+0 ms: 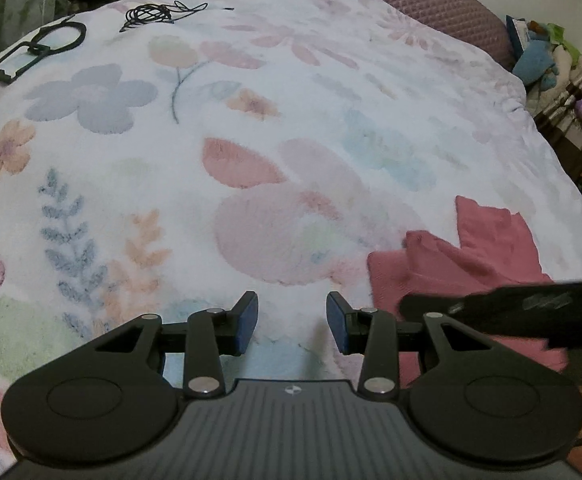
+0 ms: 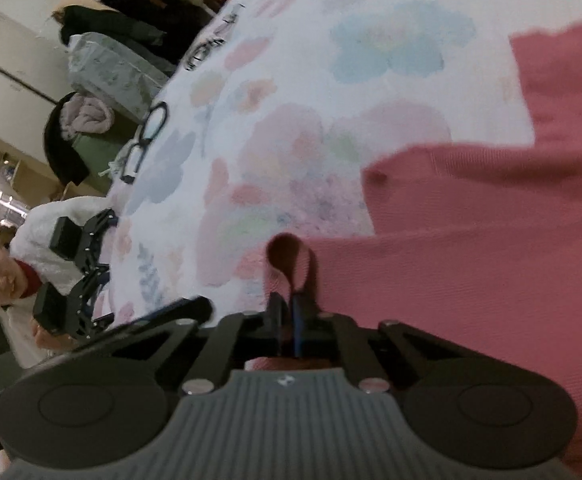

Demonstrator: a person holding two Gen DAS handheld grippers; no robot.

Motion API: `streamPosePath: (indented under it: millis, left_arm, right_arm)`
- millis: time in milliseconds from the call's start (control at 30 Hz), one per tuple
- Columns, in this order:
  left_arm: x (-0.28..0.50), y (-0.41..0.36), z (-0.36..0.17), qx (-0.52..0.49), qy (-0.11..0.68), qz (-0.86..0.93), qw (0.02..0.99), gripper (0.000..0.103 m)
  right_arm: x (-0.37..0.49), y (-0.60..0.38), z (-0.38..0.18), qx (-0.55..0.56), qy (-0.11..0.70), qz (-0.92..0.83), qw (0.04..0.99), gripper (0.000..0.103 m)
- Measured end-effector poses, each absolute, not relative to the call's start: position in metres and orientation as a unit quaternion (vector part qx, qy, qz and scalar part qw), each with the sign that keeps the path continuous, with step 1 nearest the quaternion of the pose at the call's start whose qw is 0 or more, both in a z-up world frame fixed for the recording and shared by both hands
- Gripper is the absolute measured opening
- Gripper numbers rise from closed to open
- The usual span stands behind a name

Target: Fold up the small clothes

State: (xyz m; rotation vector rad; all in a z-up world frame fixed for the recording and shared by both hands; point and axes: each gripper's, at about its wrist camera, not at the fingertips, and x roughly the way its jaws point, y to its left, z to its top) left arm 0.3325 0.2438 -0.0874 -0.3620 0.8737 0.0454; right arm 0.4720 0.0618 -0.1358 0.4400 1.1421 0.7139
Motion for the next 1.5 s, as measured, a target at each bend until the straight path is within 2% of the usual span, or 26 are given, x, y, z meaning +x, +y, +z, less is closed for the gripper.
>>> streamPosePath:
  millis: [300,400,533,567,667,967,1133,1233,1300,1367,1500]
  left_arm:
    - [0.338,0.223,-0.083,-0.182,0.418,-0.01,0.89,0.046]
    - [0.342,0.211,-0.082,-0.185,0.424,-0.025,0.886,0.046]
    - [0.348,0.194,-0.083,-0.183,0.434,-0.038,0.881,0.046]
    - [0.349,0.189,-0.083,-0.182,0.436,-0.042,0.88,0.046]
    - [0.352,0.175,-0.082,-0.174,0.437,-0.055,0.88,0.046]
    - [0.362,0.129,-0.088,-0.145,0.445,-0.103,0.877,0.046]
    - [0.361,0.101,-0.11,-0.047,0.49,-0.099,0.865,0.044]
    - [0.357,0.1,-0.115,-0.034,0.484,-0.102,0.868,0.044]
    - [0.358,0.103,-0.108,-0.046,0.483,-0.104,0.868,0.044]
    - [0.36,0.106,-0.096,-0.047,0.474,-0.113,0.872,0.044]
    - [0.377,0.103,-0.072,-0.024,0.459,-0.123,0.88,0.044]
  right_arm:
    - [0.467,-0.002,-0.062,0.171,0.474,0.322,0.802,0.0]
    - [0.469,-0.032,-0.066,0.146,0.477,0.279,0.821,0.0]
    - [0.471,-0.06,-0.098,0.148,0.514,0.234,0.812,0.0]
    - [0.47,-0.063,-0.107,0.139,0.522,0.225,0.811,0.005]
    - [0.468,-0.078,-0.121,0.13,0.525,0.193,0.819,0.006]
    - [0.441,-0.08,-0.097,0.126,0.491,0.242,0.827,0.007]
    - [0.425,-0.062,-0.121,0.071,0.5,0.23,0.832,0.007]
    - [0.421,-0.066,-0.129,0.085,0.501,0.228,0.831,0.007]
    - [0.42,-0.075,-0.121,0.1,0.493,0.236,0.831,0.011]
    - [0.423,-0.086,-0.107,0.09,0.483,0.236,0.839,0.019]
    - [0.438,-0.113,-0.082,0.041,0.471,0.226,0.852,0.021]
